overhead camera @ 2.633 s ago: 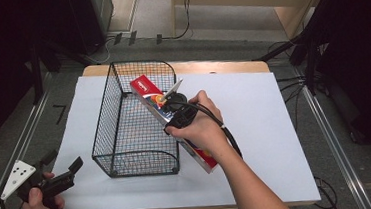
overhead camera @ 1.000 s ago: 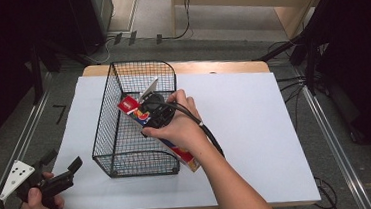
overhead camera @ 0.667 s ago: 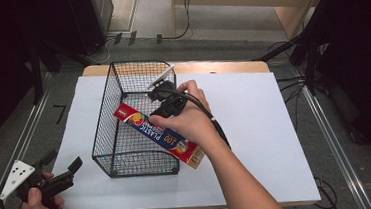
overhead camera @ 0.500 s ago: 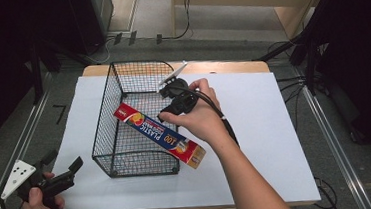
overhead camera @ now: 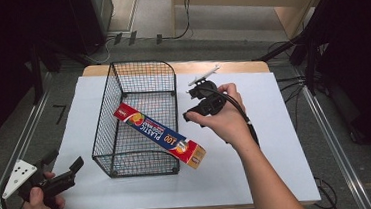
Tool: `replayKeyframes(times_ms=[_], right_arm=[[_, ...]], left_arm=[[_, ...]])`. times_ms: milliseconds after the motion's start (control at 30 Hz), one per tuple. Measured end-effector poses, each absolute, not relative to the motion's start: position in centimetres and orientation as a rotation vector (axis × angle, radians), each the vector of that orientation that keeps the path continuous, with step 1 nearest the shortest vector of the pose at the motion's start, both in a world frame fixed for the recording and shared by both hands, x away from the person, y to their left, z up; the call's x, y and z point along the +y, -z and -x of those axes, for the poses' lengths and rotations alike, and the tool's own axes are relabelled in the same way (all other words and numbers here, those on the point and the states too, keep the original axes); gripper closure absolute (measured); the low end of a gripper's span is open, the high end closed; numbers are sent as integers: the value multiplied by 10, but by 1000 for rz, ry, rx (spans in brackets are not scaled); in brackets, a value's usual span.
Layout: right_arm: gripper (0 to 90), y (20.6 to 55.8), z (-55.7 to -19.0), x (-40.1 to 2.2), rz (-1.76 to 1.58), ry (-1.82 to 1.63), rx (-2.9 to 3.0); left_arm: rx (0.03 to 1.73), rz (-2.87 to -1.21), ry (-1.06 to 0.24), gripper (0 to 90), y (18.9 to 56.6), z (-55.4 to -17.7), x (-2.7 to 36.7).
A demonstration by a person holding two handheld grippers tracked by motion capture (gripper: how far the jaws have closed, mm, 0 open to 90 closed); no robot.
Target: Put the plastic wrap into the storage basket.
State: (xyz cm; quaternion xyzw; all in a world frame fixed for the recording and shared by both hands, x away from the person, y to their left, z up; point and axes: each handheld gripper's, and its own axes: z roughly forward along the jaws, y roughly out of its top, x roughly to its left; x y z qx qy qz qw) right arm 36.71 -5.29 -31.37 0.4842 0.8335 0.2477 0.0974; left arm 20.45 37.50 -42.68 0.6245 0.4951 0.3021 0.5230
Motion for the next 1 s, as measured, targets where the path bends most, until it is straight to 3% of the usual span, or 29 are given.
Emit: replayKeyframes(times_ms=[1000], right_arm=[[304, 384, -344, -159, -1677, -785, 2263]], left_arm=[[1190, -1499, -722, 81, 428, -204, 374]])
